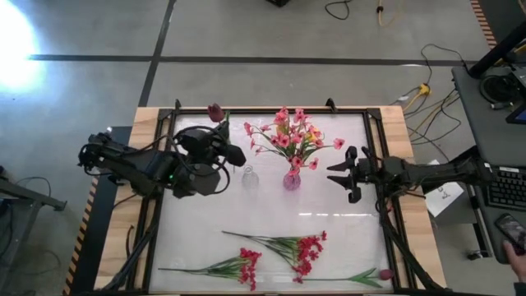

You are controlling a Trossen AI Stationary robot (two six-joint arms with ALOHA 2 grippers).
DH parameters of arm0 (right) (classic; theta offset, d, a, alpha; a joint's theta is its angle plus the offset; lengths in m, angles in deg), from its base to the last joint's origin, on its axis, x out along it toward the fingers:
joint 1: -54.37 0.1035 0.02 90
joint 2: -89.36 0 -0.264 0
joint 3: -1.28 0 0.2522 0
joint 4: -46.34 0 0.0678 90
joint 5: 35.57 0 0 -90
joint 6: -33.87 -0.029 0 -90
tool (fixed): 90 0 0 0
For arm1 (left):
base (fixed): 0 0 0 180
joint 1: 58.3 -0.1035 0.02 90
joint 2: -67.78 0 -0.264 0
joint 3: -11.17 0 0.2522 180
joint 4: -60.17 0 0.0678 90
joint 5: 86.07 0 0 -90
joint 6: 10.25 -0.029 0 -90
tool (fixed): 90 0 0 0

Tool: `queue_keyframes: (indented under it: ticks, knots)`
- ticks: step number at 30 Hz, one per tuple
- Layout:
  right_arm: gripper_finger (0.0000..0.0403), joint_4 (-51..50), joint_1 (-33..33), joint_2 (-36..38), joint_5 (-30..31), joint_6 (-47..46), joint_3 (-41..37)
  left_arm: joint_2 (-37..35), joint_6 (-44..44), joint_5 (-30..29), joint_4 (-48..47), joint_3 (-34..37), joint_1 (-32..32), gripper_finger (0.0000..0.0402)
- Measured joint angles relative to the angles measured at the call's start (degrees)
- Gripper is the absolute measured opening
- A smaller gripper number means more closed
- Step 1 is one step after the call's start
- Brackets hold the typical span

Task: Sort flowers into vase by color
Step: Put the top dark red flower into the transparent vase

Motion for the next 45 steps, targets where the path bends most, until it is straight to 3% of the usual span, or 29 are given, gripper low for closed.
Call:
queue_keyframes:
  ticks: [7,15,31,39,45]
  knots:
    - [0.0136,0.1,0.0,-3.4,0.0,0.1,0.0,3.8,-0.7,1.7,7.9,0.0,-1.3,0.0]
    - [0.0127,0.1,0.0,-4.2,0.0,0.0,0.0,4.3,-12.5,2.3,17.7,0.0,-2.8,0.0]
    - [0.0135,0.1,0.0,-4.1,0.0,0.0,0.0,4.5,-12.8,7.2,16.9,0.1,-7.3,0.0]
    - [0.0128,0.1,0.0,-4.1,0.0,0.1,0.0,4.8,-6.8,4.2,16.1,3.9,-7.3,0.0]
    - [0.0135,0.1,0.0,-4.1,0.0,0.0,0.0,4.2,-7.1,4.1,15.3,4.7,-7.0,0.0]
